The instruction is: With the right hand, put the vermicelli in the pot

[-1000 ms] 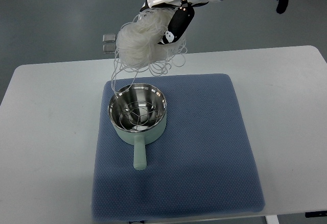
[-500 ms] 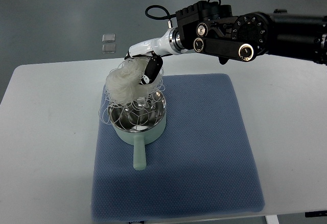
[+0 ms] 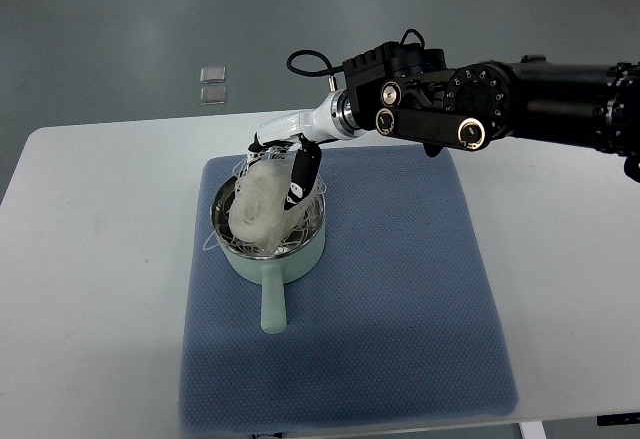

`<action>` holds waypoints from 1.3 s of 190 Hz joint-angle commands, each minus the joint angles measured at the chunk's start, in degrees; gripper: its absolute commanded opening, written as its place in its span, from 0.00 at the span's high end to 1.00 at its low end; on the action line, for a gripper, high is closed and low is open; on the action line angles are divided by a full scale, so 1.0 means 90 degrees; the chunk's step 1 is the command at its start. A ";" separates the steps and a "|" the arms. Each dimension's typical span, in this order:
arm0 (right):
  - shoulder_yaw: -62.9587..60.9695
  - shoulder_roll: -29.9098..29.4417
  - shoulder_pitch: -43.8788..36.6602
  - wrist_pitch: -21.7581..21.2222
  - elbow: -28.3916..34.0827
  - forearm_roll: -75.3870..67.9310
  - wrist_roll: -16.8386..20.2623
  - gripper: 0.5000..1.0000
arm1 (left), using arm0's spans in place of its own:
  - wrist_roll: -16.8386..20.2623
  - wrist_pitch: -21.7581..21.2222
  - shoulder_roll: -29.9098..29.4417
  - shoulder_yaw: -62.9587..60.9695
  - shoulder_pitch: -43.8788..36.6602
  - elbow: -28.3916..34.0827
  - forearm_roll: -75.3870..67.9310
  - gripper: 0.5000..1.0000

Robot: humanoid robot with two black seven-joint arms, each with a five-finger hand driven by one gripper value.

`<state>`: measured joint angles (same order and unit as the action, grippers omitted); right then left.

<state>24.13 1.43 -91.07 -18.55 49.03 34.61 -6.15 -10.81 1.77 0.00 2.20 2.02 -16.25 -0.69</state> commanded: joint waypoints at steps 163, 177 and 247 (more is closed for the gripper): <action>-0.5405 0.1902 0.2219 0.0518 0.0001 -0.0682 -0.0098 0.13 | 0.0000 -0.0001 0.0000 -0.0010 0.0000 -0.0011 -0.0012 0.00; -0.6205 0.1892 0.2930 0.0879 -0.0038 -0.1004 -0.0167 0.13 | 0.0000 -0.0001 0.0000 -0.0010 0.0000 -0.0011 -0.0012 0.00; -0.9594 0.0701 0.5480 0.1260 -0.0575 -0.2293 -0.1299 0.13 | 0.0000 -0.0001 0.0000 -0.0020 0.0000 -0.0059 -0.0021 0.00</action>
<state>-54.92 12.42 -45.81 -6.58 46.56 18.75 -16.45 -10.81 1.75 0.00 2.03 2.02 -16.73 -0.87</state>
